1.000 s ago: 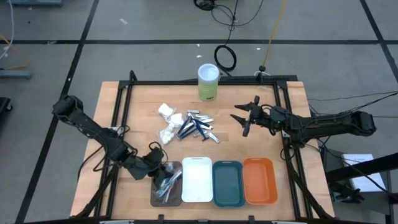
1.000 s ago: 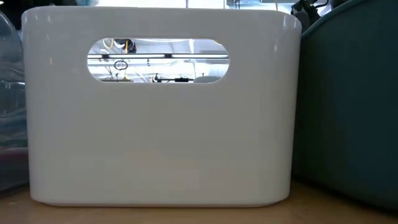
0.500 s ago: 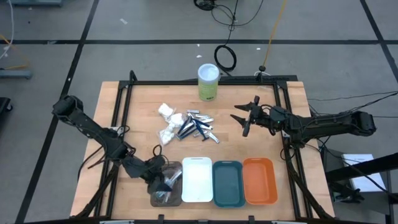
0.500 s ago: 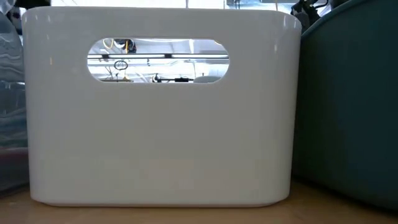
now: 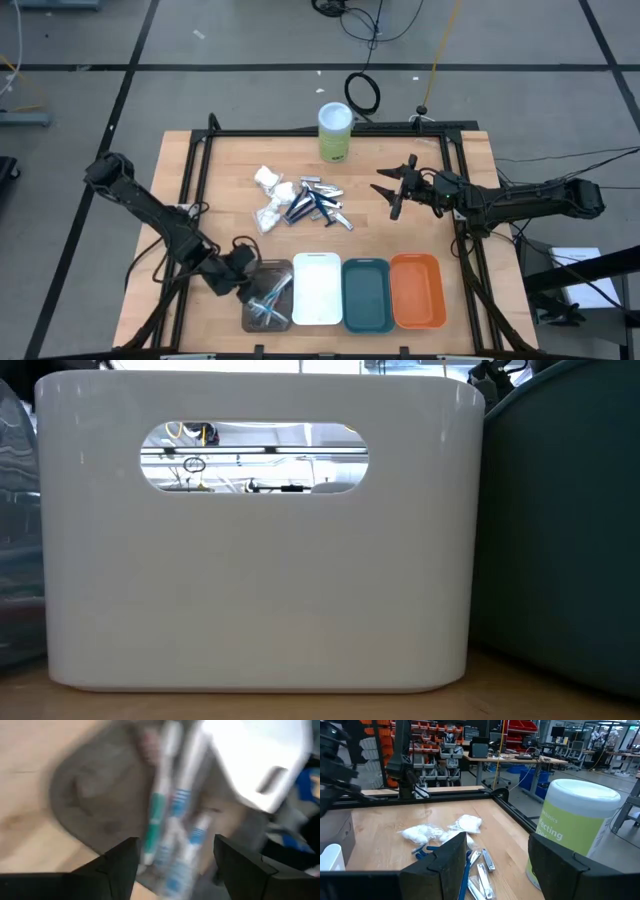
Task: Pick & Place Travel size toiletries
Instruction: Put the white cotton pack into the white bin
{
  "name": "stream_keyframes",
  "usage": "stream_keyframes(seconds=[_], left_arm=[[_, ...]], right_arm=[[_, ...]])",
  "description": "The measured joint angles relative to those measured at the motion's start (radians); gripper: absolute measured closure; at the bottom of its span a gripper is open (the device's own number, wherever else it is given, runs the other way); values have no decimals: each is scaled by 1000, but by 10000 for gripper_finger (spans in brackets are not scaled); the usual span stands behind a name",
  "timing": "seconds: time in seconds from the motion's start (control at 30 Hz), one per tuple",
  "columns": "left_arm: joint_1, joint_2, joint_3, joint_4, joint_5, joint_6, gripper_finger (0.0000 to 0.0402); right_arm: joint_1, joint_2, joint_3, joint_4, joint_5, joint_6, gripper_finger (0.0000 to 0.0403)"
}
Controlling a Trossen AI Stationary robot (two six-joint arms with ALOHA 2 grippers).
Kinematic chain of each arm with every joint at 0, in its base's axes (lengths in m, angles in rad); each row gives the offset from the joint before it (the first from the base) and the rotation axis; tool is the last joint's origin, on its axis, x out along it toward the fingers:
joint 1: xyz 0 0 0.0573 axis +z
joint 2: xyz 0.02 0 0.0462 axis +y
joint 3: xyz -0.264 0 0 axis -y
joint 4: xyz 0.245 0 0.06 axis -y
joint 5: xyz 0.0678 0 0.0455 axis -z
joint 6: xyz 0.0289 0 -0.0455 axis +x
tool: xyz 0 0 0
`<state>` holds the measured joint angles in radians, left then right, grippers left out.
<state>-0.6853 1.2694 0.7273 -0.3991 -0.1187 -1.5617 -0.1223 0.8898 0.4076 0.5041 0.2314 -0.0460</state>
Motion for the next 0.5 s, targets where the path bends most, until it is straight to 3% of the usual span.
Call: stream_keyframes(seconds=[0.17,0.5], left_arm=[[67,-16,0,-40,11,78,151],[210,-118,101,119,-81,662,151]], right_arm=[[0,0,0,0,0,0,202],[0,0,0,0,0,0,202]])
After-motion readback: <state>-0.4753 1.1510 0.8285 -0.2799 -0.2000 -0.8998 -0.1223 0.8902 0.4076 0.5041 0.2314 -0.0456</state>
